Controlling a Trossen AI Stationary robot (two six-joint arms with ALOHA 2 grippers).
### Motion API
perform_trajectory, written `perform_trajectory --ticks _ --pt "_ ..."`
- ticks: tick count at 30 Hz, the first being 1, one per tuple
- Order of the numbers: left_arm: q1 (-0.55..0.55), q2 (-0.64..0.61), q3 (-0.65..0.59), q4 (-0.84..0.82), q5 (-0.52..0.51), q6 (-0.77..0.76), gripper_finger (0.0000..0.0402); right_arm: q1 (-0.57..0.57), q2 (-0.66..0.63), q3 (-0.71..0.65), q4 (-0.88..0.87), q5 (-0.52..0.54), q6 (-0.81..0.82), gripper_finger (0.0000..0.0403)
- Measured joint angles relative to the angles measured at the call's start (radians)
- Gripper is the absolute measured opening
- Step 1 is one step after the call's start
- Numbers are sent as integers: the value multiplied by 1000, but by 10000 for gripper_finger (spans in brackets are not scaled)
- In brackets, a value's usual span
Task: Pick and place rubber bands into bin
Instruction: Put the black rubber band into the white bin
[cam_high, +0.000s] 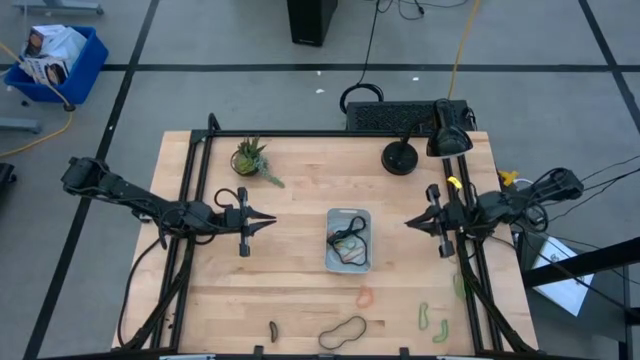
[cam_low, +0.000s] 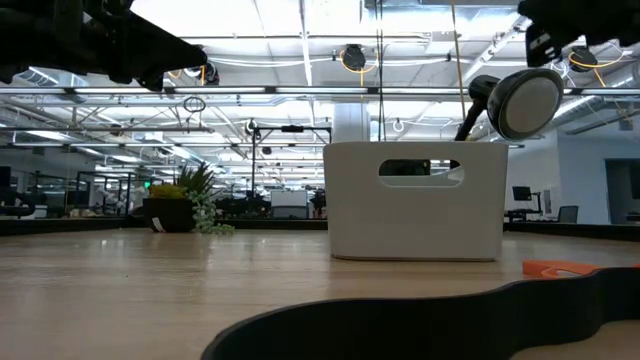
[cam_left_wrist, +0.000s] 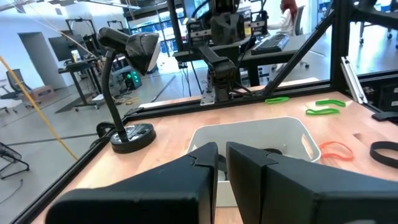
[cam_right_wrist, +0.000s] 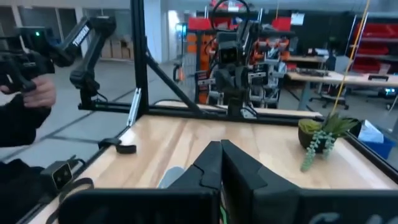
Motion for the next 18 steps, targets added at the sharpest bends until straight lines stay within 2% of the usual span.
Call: perform_trajectory --ticks 7,10,14,18 --pt "0 0 0 -10 0 -68 42 0 -36 -194 247 -3 -97 0" --pt "-3 0 5 -67 0 -157 40 0 -35 -243 276 -3 -103 0" --pt "-53 7 112 -394 1 -337 10 -1 -36 -252 266 -3 -114 0" --pt "-189 115 293 -625 39 -403 5 -1 -35 -252 268 -4 -114 0"
